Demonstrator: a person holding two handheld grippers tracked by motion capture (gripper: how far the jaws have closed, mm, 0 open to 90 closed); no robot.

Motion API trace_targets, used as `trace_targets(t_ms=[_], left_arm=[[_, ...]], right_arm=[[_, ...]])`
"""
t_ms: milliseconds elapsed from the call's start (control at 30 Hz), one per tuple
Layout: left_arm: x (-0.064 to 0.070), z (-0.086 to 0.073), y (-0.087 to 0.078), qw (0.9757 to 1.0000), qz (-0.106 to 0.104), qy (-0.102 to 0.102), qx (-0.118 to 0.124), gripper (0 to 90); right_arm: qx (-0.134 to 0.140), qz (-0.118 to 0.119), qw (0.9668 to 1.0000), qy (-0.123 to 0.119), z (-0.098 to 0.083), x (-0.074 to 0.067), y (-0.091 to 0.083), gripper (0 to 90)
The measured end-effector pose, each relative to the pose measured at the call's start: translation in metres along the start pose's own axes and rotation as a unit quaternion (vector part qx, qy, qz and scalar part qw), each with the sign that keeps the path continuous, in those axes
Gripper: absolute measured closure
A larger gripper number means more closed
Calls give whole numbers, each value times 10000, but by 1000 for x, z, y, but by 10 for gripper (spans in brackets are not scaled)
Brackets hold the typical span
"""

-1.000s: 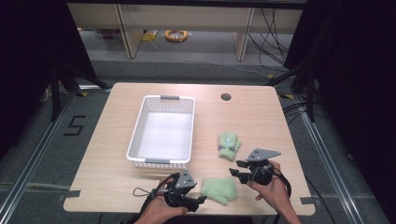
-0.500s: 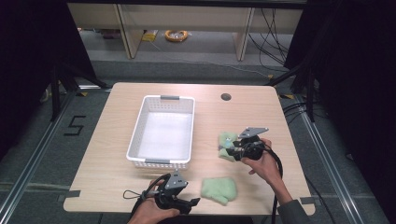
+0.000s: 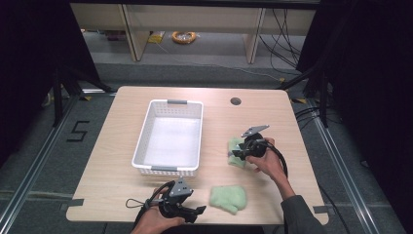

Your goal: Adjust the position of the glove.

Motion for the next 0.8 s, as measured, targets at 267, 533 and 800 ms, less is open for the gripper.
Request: trace_targets(t_ms=[267,533,800], left_arm=[[2,-1,0,10000,-8,28,-54,298],[-1,-1,0,10000,32,77,-45,300],[0,0,-1,10000,38,-5,6,300]], right_arm=[[49,-29,10000,-26,-8,6,9,768],[90,-249,9991,343,-8,4,4,846],[527,-117,9982,245,9,-7,-28,852]])
Point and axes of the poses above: each handheld gripper's, and its own axes: y roughly forward along the jaws, z roughly out of its top, x roughly to its right, the point moved 4 cm from there along y, roughly forward along the jaws, and after that the axes turned 15 degrees about x, right-handed, at the moved point
